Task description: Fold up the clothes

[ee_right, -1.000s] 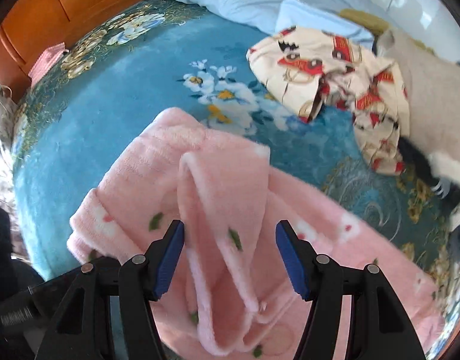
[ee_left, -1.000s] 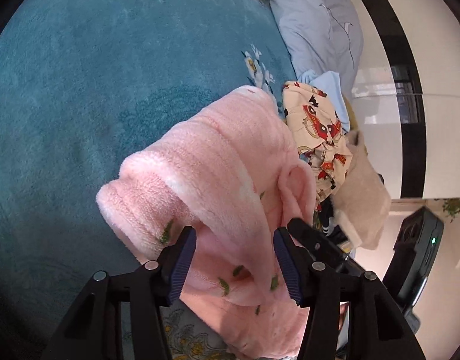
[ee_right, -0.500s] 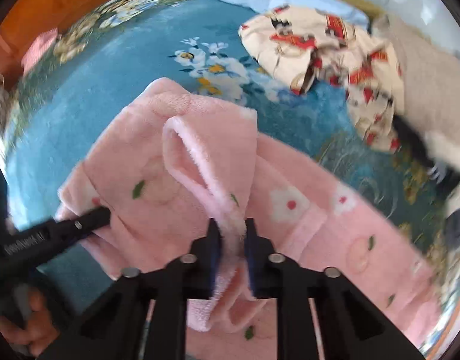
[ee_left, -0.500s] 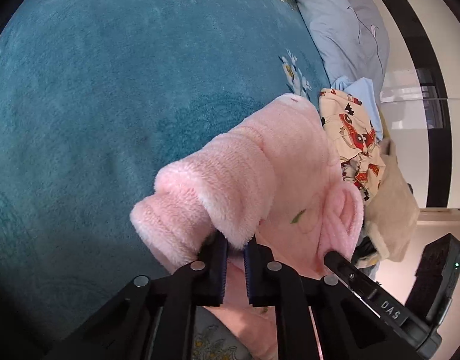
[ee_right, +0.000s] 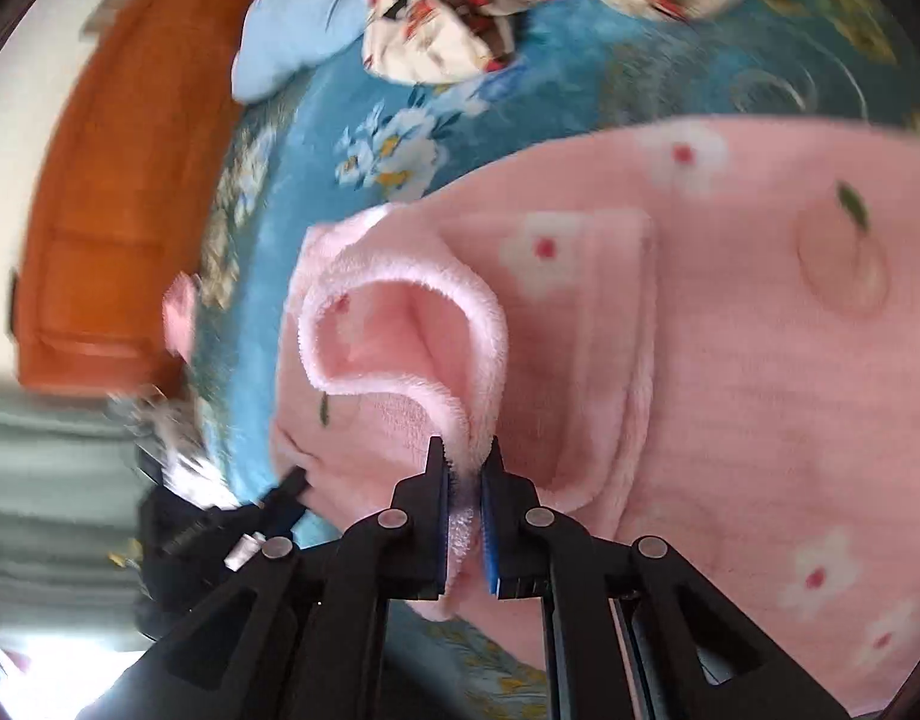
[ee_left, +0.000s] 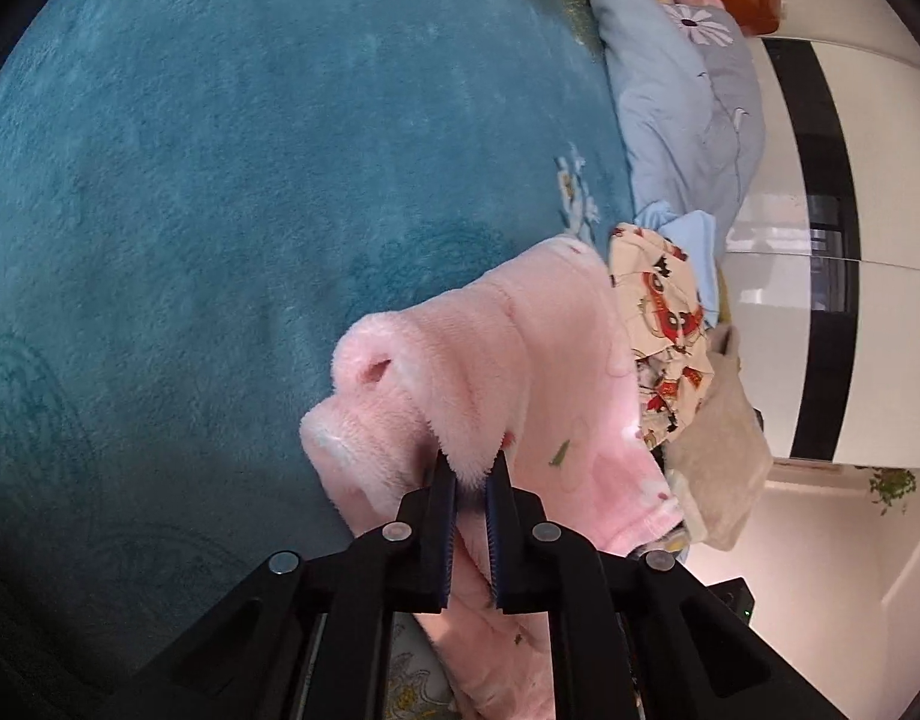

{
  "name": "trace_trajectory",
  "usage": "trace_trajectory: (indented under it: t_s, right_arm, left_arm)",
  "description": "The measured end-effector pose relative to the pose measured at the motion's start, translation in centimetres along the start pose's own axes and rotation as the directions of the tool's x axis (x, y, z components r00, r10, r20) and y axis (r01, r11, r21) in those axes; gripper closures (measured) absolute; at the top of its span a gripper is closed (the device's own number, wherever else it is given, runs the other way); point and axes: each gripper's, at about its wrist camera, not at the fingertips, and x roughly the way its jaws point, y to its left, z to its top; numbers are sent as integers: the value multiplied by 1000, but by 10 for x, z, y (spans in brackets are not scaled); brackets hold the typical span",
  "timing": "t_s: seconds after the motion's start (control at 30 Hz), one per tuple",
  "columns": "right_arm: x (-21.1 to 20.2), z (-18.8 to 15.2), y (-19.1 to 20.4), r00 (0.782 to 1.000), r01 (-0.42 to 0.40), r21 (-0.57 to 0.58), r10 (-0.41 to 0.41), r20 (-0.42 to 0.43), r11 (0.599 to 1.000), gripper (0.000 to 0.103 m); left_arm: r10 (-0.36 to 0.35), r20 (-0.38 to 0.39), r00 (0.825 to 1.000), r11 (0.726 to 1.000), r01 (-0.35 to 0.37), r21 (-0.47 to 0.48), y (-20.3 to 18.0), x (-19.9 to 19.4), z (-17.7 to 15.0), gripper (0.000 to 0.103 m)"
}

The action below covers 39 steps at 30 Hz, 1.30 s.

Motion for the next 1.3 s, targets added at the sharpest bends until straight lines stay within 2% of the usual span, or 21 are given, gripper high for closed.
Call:
trace_trajectory:
  t_s: [0.07,0.1,0.17,0.2,0.23,0.27,0.4,0.57,0.73,0.77,0.87,0.93,1.07,1.17,1.3]
  right_arm:
    - [-4,4,-3,999,-38,31,38,0,999,91]
    - [-6,7,0,1000,-28,19,28,-3,999,91]
    - [-5,12,9,1000,-8,-32,8,-10,999,90]
    - [-1,12,11,1000,1,-49,-3,-24,999,77]
    - [4,13,13,999,11,-67,-13,-39,998,59]
    - [8,11,15,998,20,-86,-25,-58,996,53]
    - [26,1,24,984,65,-193,-95,-151,979,51]
    - [23,-36,21,931,41,-371,-170,-323,928,51]
    - [5,-41,-1,912,101,-358,-230,-340,928,50]
    - [-1,-39,0,921,109,-367,-233,-313,924,51]
    - [-26,-25,0,969,93,-330,-161,-186,940,51]
    - [-37,-9,-1,986,107,-290,-139,-92,951,49]
    - [-37,26,0,986,167,-220,-159,50,961,44]
    - [-33,39,9,990,137,-233,-128,55,963,41]
    - [-28,42,26,994,110,-278,-101,47,954,39]
  left_arm:
    - [-6,-23,1000,1000,6,11,-3,4,-2,76]
    - [-8,-50,999,1000,9,8,-4,9,-4,69]
    - [-24,-109,994,1000,25,3,-6,20,-7,64]
    - [-33,-138,990,999,33,1,-7,26,-9,64]
    - [-29,-151,988,999,32,21,-11,28,-12,64]
    - [-21,-158,987,998,29,47,-15,30,-15,62]
    - [-7,-184,983,996,24,89,-21,34,-19,55]
    - [5,-217,976,996,14,84,-22,44,-23,54]
    - [42,-237,971,989,-7,148,-30,49,-30,54]
    - [44,-234,971,989,-8,150,-30,49,-30,54]
    - [48,-235,971,990,-15,140,-28,51,-30,54]
    - [49,-236,971,991,-17,136,-29,53,-31,54]
    - [62,-220,974,982,-20,189,-39,55,-38,56]
    - [69,-204,977,976,-24,218,-43,53,-40,56]
    - [61,-194,979,981,-23,192,-39,51,-37,63]
